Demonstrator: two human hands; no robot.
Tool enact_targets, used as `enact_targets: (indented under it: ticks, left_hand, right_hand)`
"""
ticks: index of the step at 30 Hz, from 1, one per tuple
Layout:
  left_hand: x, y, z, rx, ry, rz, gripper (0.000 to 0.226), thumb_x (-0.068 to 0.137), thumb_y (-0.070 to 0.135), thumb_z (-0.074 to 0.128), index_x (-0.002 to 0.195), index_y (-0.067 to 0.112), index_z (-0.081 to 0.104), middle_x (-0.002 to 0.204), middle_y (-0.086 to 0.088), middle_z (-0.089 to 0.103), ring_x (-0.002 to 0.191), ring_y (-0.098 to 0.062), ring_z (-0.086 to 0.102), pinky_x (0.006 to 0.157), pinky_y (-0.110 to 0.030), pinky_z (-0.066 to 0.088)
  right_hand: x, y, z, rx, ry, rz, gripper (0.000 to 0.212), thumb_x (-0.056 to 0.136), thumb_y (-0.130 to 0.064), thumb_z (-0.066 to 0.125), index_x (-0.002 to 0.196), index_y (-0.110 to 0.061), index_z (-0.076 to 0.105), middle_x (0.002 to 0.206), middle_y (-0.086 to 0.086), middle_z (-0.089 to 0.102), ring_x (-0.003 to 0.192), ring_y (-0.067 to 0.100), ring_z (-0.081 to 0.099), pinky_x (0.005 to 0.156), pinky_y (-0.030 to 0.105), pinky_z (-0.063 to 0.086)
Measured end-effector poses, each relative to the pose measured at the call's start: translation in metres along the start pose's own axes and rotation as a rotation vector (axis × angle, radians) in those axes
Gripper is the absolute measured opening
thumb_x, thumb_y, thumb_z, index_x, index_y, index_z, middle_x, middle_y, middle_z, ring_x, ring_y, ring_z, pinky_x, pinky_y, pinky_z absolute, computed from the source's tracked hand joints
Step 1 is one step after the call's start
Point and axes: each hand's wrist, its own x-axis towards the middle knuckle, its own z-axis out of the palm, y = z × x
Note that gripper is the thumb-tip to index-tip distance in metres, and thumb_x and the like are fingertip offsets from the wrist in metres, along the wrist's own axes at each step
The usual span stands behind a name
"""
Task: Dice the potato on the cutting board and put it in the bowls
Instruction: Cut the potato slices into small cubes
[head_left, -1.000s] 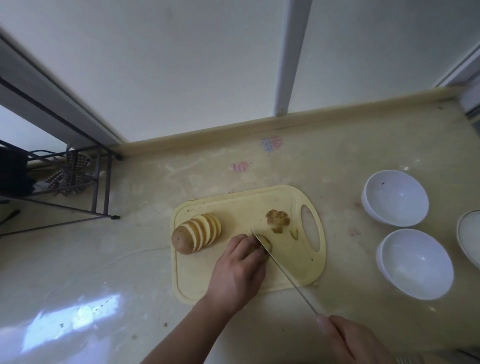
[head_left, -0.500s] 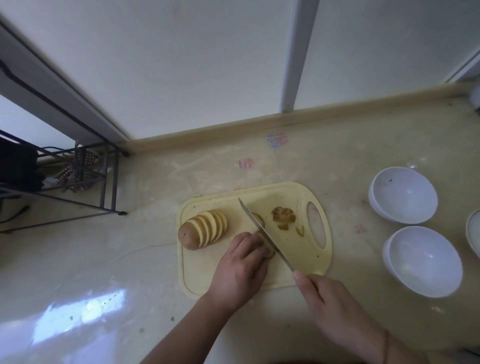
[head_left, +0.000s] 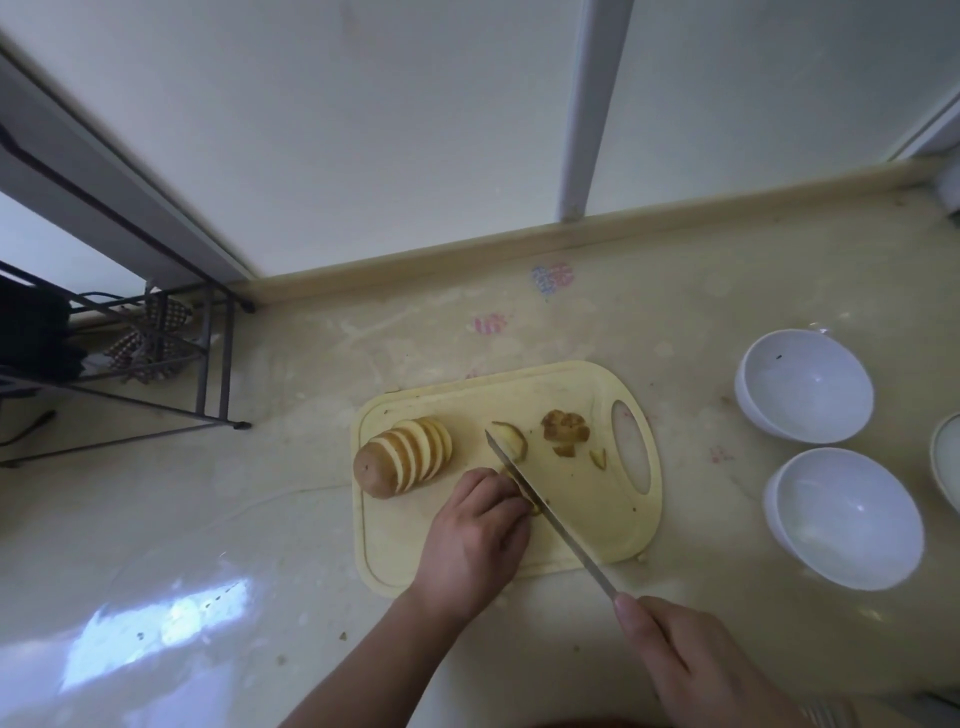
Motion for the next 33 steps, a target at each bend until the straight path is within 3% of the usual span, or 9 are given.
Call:
enact_targets:
  ticks: [2, 6, 9, 11, 14, 17, 23, 28, 33]
  left_hand:
    - [0.001, 0.000, -0.001, -0.015, -0.010, -0.008, 0.006, 0.089, 0.010, 0.073, 0.094, 0.009, 0.077, 0.100, -0.002, 0.069, 0.096, -0.025, 0.062, 0.084, -0.034, 0.051]
    - [0.004, 0.000, -0.002, -0.016, -0.022, -0.016, 0.012, 0.086, 0.008, 0.076, 0.098, 0.010, 0.078, 0.103, 0.000, 0.069, 0.098, -0.025, 0.063, 0.087, -0.032, 0.051]
    - [0.003, 0.001, -0.002, -0.023, -0.021, -0.021, 0.015, 0.084, 0.006, 0.078, 0.099, 0.010, 0.078, 0.104, 0.000, 0.070, 0.100, -0.025, 0.064, 0.088, -0.031, 0.051]
    - [0.003, 0.000, -0.001, -0.032, -0.008, -0.017, 0.013, 0.085, 0.005, 0.078, 0.097, 0.010, 0.078, 0.102, 0.000, 0.070, 0.098, -0.025, 0.064, 0.088, -0.030, 0.051]
    - [0.003, -0.001, 0.000, -0.032, 0.015, -0.012, 0.008, 0.086, 0.007, 0.078, 0.093, 0.009, 0.078, 0.094, -0.001, 0.067, 0.093, -0.023, 0.063, 0.082, -0.031, 0.052]
    - [0.001, -0.002, -0.002, -0.014, 0.007, 0.000, 0.007, 0.087, 0.009, 0.077, 0.094, 0.009, 0.078, 0.091, -0.001, 0.064, 0.091, -0.022, 0.061, 0.079, -0.029, 0.052]
    - [-0.012, -0.004, -0.004, -0.003, 0.042, 0.005, 0.006, 0.089, 0.008, 0.075, 0.094, 0.006, 0.077, 0.097, -0.005, 0.066, 0.095, -0.021, 0.061, 0.083, -0.028, 0.052]
    - [-0.010, -0.001, -0.004, -0.014, 0.047, -0.003, 0.006, 0.090, 0.008, 0.074, 0.094, 0.005, 0.076, 0.098, -0.004, 0.068, 0.094, -0.021, 0.062, 0.082, -0.030, 0.053]
    - [-0.006, -0.003, -0.004, -0.019, 0.036, -0.007, 0.005, 0.089, 0.004, 0.073, 0.092, 0.006, 0.076, 0.098, -0.003, 0.069, 0.092, -0.023, 0.063, 0.079, -0.033, 0.052]
  right_hand:
    - [0.001, 0.004, 0.001, -0.032, -0.026, -0.001, 0.098, 0.062, -0.102, 0.021, 0.072, -0.013, 0.061, 0.069, 0.004, 0.067, 0.073, 0.007, 0.062, 0.072, 0.023, 0.043]
    - [0.004, 0.014, 0.004, -0.111, -0.069, 0.019, 0.057, 0.091, -0.071, 0.044, 0.065, -0.020, 0.048, 0.060, -0.007, 0.063, 0.068, 0.005, 0.059, 0.072, 0.027, 0.048]
    - [0.004, 0.009, 0.010, -0.178, -0.110, 0.001, 0.083, 0.061, -0.100, 0.007, 0.066, -0.028, 0.047, 0.060, -0.030, 0.061, 0.061, -0.009, 0.057, 0.069, 0.019, 0.045]
    - [0.009, 0.006, 0.016, -0.173, 0.015, -0.058, 0.088, 0.059, -0.099, -0.007, 0.063, -0.028, 0.046, 0.056, -0.022, 0.061, 0.071, -0.006, 0.061, 0.069, 0.023, 0.041]
    - [0.025, -0.007, 0.020, -0.128, -0.008, -0.136, 0.072, 0.079, -0.083, 0.008, 0.063, -0.026, 0.048, 0.054, -0.006, 0.054, 0.069, 0.013, 0.061, 0.065, 0.025, 0.036]
    - [0.033, -0.016, 0.020, -0.114, -0.043, -0.157, 0.054, 0.092, -0.061, 0.024, 0.062, -0.022, 0.046, 0.058, 0.000, 0.054, 0.058, 0.008, 0.054, 0.061, 0.027, 0.038]
    - [0.020, -0.010, 0.016, -0.057, -0.023, -0.095, 0.052, 0.099, -0.052, 0.038, 0.060, -0.019, 0.046, 0.054, -0.001, 0.056, 0.058, 0.006, 0.054, 0.065, 0.029, 0.040]
    - [0.007, -0.009, 0.017, -0.027, -0.037, -0.046, 0.104, 0.056, -0.105, 0.005, 0.067, -0.013, 0.055, 0.061, -0.009, 0.064, 0.066, 0.007, 0.059, 0.064, 0.022, 0.041]
    - [0.006, -0.004, 0.022, -0.037, 0.001, -0.018, 0.130, 0.043, -0.108, -0.005, 0.080, -0.007, 0.068, 0.060, -0.024, 0.063, 0.078, 0.000, 0.059, 0.073, 0.023, 0.042]
